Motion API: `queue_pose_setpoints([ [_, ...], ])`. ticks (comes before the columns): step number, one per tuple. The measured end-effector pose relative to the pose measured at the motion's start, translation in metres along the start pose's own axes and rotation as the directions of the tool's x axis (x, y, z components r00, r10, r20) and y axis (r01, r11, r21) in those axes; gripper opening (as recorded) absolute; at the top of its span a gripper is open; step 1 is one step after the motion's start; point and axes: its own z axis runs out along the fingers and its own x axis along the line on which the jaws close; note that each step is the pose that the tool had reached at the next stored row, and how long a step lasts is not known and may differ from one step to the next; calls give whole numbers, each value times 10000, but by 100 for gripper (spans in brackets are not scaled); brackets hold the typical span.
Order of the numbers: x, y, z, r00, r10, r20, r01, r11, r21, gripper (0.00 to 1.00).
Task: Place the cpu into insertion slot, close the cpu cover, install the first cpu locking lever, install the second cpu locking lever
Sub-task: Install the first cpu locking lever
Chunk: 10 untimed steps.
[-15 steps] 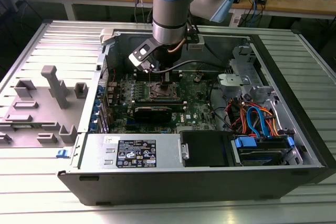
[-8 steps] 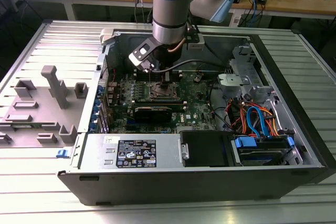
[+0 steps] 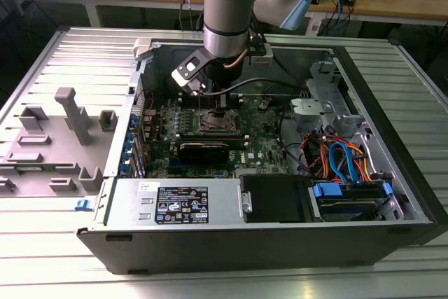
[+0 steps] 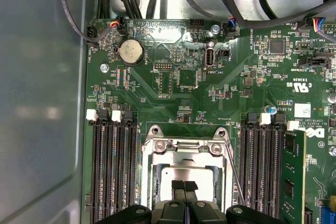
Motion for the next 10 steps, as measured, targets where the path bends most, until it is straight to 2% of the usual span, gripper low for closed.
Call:
queue_pose_setpoints([
  [10,1,0,-23,10000,0,1,0,10000,0,11],
])
